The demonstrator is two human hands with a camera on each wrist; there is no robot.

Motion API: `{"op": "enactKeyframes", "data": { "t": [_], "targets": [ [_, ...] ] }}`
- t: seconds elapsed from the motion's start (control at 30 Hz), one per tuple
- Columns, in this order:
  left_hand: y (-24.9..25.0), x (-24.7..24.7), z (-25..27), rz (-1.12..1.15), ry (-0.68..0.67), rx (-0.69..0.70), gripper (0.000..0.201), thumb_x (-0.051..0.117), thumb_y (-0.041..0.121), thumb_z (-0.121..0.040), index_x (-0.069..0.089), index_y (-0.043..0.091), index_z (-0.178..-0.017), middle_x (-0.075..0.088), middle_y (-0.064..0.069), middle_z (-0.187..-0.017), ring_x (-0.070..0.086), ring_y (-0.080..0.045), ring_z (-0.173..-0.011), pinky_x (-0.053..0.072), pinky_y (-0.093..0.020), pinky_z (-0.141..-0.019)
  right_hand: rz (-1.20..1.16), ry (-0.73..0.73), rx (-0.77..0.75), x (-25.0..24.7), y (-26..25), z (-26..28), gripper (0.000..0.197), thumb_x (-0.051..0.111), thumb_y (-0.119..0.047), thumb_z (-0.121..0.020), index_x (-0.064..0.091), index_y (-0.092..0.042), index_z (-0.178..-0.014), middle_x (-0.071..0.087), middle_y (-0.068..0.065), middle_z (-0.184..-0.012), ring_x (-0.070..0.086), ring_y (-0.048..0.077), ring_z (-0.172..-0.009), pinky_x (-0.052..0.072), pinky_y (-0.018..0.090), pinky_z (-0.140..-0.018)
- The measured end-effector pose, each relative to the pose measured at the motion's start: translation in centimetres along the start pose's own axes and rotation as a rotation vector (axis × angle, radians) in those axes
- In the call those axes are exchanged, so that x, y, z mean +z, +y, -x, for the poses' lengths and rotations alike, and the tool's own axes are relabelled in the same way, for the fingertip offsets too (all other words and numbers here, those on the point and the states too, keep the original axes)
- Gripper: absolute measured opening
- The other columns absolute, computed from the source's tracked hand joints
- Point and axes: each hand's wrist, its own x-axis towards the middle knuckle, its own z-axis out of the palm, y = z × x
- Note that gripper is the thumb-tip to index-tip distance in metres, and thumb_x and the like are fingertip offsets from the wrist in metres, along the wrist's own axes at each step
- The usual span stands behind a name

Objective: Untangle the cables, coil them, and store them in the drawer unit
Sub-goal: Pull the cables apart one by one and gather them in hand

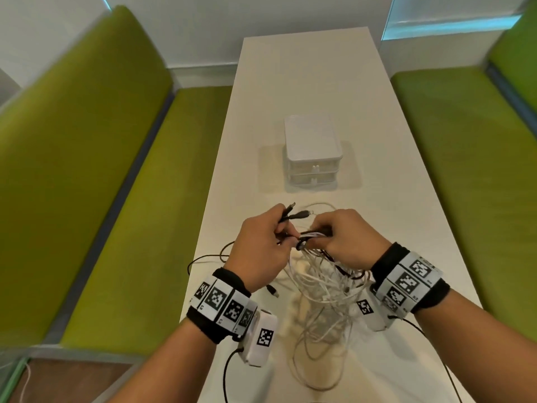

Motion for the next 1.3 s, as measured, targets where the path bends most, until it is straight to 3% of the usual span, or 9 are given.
{"op": "enactKeyframes", "data": {
  "t": [0.13,0.3,0.5,0.63,0.77,0.9,1.13,1.2,1.3],
  "targets": [
    [-0.4,0.2,0.5,-0.015,-0.183,-0.041,0.019,0.073,0.001,-0.081,0.057,0.006,-0.089,0.076,0.012,-0.083,0.068,0.006,-0.086,0.046,-0.009,-0.075,-0.013,0.106,0.061,-1.6,1.1,-0.1,0.007,0.073,-0.017,-0.088,0.072,-0.019,-0.082,0.067,-0.007,-0.074,0.060,0.011,-0.072,0.038,0.018,-0.060],
    [0.5,1.4,0.0,0.006,-0.218,-0.092,0.021,0.072,0.002,-0.082,0.054,0.009,-0.089,0.076,0.008,-0.082,0.069,0.001,-0.080,0.050,-0.013,-0.069,-0.030,0.174,0.063,0.9,0.2,0.5,0.018,0.052,-0.003,-0.093,0.049,-0.017,-0.105,0.059,-0.001,-0.072,0.054,0.017,-0.063,0.037,0.034,-0.054],
    [0.8,2.6,0.3,-0.096,-0.131,-0.094,0.036,0.073,0.018,-0.086,0.060,0.026,-0.118,0.070,0.013,-0.089,0.063,-0.008,-0.078,0.051,-0.025,-0.071,-0.438,0.113,-0.018,1.1,-0.5,1.2,0.040,0.055,0.005,-0.089,0.062,-0.029,-0.108,0.074,-0.002,-0.093,0.069,0.020,-0.085,0.055,0.040,-0.079],
    [-0.1,1.6,0.5,-0.002,-0.133,-0.168,0.023,0.079,0.011,-0.082,0.061,0.024,-0.088,0.075,0.012,-0.082,0.069,-0.007,-0.074,0.056,-0.027,-0.065,-0.618,0.060,-0.101,-0.6,0.6,1.3,0.073,0.056,0.015,-0.089,0.045,-0.038,-0.138,0.073,0.006,-0.105,0.068,0.022,-0.079,0.055,0.032,-0.069],
    [-0.5,-0.5,0.4,-0.017,-0.224,-0.126,0.026,0.077,0.002,-0.079,0.062,0.022,-0.085,0.076,0.012,-0.079,0.067,0.007,-0.079,0.044,-0.008,-0.067,-0.611,0.233,0.038,-1.0,1.8,1.0,0.038,0.065,0.010,-0.087,0.071,-0.022,-0.105,0.077,0.011,-0.090,0.063,0.035,-0.056,0.053,0.036,-0.056],
    [-1.4,-2.1,0.0,-0.153,-0.011,-0.086,0.020,0.069,0.009,-0.078,0.057,0.024,-0.075,0.072,0.012,-0.075,0.059,-0.002,-0.067,0.047,-0.027,-0.062,-0.790,0.392,0.114,-1.1,2.8,1.1,0.010,0.066,0.018,-0.076,0.066,0.009,-0.081,0.068,0.007,-0.064,0.060,0.015,-0.050,0.039,0.028,-0.054],
    [-1.8,-1.5,-0.9,-0.291,0.255,-0.060,0.033,0.064,0.011,-0.079,0.039,0.031,-0.072,0.065,0.008,-0.081,0.060,-0.021,-0.078,0.048,-0.048,-0.079,-0.238,0.385,0.221,0.8,1.8,1.1,0.054,0.063,-0.054,-0.093,0.044,-0.011,-0.065,0.044,0.001,-0.057,0.043,0.019,-0.056,0.033,0.035,-0.057],
    [-2.2,-1.3,-0.9,-0.295,0.240,-0.071,0.031,0.064,0.012,-0.083,0.042,0.032,-0.073,0.063,0.008,-0.082,0.057,-0.021,-0.080,0.047,-0.048,-0.080,-0.141,0.281,0.323,0.3,2.4,0.7,0.056,0.059,-0.050,-0.096,0.050,-0.006,-0.063,0.053,0.007,-0.058,0.053,0.026,-0.061,0.037,0.035,-0.058],
    [-2.6,-0.8,-0.8,-0.396,0.113,-0.101,0.010,0.061,0.024,-0.090,0.054,0.024,-0.083,0.061,0.011,-0.083,0.052,-0.021,-0.089,0.036,-0.041,-0.084,-0.043,0.164,0.405,-1.1,3.6,0.3,0.013,0.064,-0.024,-0.091,0.061,-0.011,-0.091,0.062,0.004,-0.078,0.061,0.026,-0.078,0.039,0.027,-0.057]
  ]
}}
